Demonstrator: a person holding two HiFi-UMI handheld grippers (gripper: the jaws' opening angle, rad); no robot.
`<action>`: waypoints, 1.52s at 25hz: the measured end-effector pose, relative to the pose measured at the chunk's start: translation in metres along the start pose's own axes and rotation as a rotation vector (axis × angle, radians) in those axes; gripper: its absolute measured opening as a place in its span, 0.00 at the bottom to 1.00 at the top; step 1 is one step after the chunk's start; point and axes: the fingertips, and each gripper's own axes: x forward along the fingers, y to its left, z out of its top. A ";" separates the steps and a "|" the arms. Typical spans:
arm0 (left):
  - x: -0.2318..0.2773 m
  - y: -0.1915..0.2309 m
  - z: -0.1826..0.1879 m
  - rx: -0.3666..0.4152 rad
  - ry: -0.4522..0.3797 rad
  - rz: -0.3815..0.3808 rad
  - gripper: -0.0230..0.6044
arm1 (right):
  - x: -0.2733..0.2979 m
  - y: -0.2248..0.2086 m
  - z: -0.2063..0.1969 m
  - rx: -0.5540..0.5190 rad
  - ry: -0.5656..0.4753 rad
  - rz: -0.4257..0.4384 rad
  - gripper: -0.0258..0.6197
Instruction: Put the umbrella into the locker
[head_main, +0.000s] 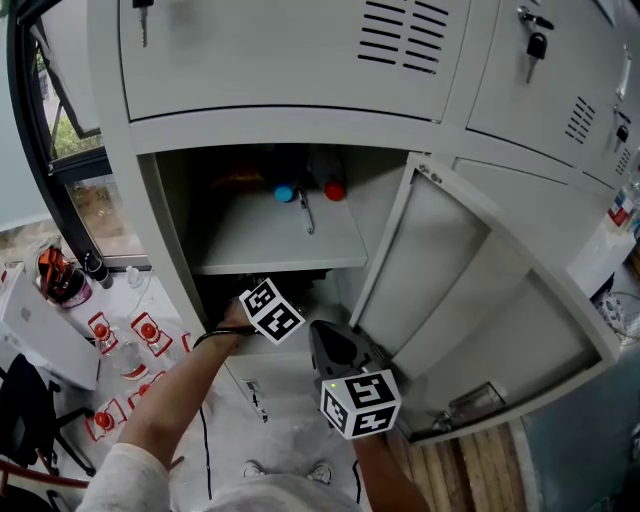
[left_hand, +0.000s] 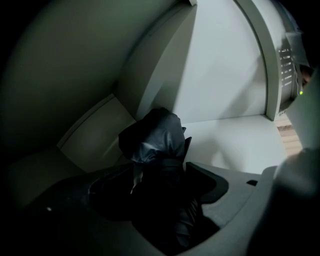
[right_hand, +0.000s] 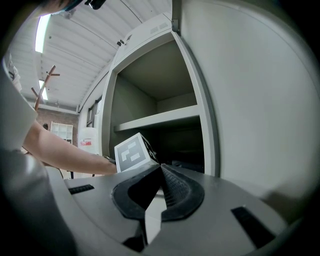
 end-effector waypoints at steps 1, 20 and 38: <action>0.000 0.000 0.000 0.001 -0.001 0.001 0.54 | 0.000 0.000 0.000 0.000 -0.001 0.000 0.04; -0.019 0.001 0.019 -0.094 -0.076 0.012 0.53 | -0.002 -0.006 0.010 0.015 -0.034 -0.011 0.04; -0.054 -0.007 0.035 -0.195 -0.221 -0.024 0.46 | -0.003 0.002 0.014 0.015 -0.041 -0.007 0.04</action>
